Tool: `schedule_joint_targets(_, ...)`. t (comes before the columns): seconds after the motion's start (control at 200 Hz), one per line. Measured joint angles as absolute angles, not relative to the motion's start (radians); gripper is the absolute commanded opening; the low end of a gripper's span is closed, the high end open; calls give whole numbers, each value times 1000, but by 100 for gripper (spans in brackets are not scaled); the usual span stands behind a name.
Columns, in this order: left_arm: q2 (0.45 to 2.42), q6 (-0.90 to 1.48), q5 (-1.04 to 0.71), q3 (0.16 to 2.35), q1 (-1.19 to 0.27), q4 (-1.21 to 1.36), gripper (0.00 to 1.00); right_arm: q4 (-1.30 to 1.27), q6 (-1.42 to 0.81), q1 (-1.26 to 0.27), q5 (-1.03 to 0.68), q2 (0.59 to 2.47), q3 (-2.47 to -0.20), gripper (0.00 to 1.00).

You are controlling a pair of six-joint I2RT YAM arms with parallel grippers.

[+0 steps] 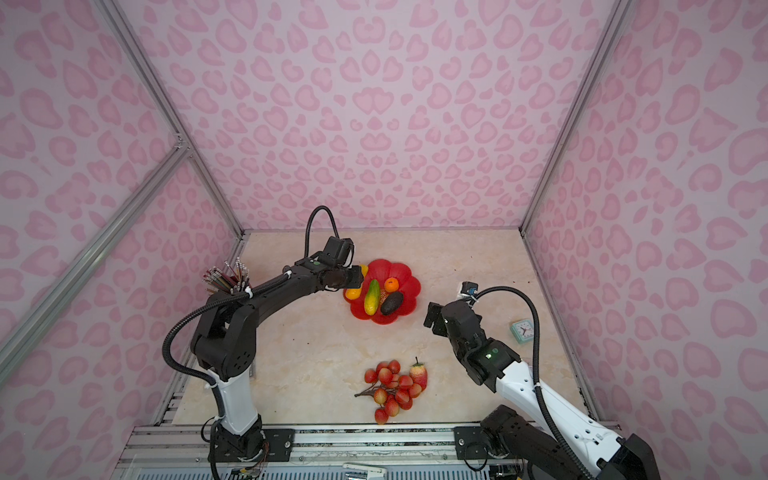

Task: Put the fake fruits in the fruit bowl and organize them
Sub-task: 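Place the yellow squash in the red bowl with the left gripper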

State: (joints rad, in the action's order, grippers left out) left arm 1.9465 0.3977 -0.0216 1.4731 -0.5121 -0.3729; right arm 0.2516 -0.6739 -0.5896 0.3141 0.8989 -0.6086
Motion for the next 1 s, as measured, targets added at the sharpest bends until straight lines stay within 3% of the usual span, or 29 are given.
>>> schedule_joint_targets(0.105, 2000, 401, -36, 1507, -513, -387, 42, 266, -673, -586, 315, 889, -609, 97)
schedule_joint_targets(0.355, 2016, 419, -72, 1512, -513, -393, 72, 294, -658, -578, 323, 878, -614, 96)
schedule_joint_targets(0.485, 1963, 427, -82, 1509, -511, -390, 76, 318, -623, -578, 321, 902, -643, 94)
schedule_joint_targets(0.755, 1627, 474, -93, 1342, -433, -252, 83, 326, -517, -596, 241, 995, -708, 91)
schedule_joint_targets(1.0, 1201, 551, -15, 963, -305, -96, 98, 336, -379, -795, 217, 1121, -825, 87)
